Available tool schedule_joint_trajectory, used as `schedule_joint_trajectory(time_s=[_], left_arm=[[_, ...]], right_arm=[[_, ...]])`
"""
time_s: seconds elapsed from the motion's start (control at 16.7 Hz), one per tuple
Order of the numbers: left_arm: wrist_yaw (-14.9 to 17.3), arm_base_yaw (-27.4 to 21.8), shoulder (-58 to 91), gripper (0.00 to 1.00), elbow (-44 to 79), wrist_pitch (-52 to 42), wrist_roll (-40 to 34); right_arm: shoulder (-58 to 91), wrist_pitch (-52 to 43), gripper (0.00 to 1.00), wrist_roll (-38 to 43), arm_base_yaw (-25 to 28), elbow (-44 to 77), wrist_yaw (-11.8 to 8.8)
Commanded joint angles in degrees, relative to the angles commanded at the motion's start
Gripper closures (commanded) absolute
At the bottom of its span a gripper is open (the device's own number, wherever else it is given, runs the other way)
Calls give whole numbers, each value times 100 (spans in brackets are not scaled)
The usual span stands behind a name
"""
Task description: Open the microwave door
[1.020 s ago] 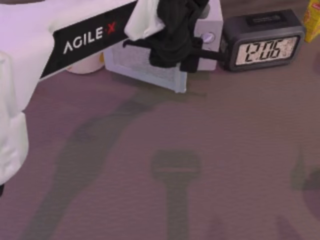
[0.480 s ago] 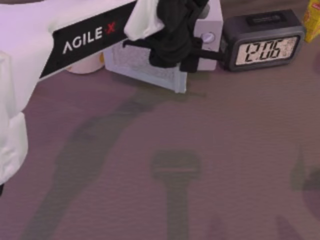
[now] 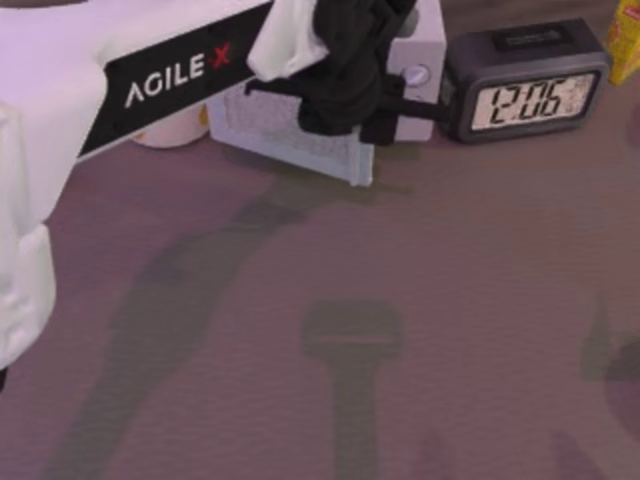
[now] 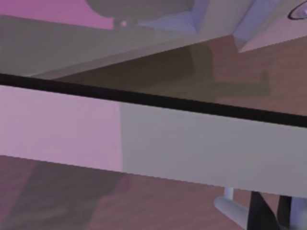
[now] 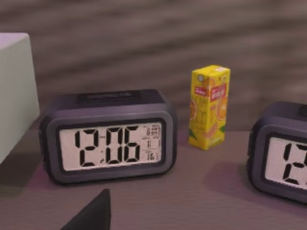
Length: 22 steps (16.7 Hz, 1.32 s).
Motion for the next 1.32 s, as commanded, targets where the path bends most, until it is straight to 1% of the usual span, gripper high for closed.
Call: schedule_joint_trajectory(time_s=[0.36, 0.48, 0.9, 1.32], left_arm=[[0, 0, 0, 100, 0, 0, 0], [43, -37, 1, 100, -20, 15, -8], [322, 101, -516, 100, -808, 391, 594], [333, 106, -535, 100, -840, 404, 617]], right_arm=[[0, 0, 0, 0, 0, 0, 0], [0, 0, 0, 0, 0, 0, 0], [0, 0, 0, 0, 0, 0, 0], [0, 0, 0, 0, 0, 0, 0]])
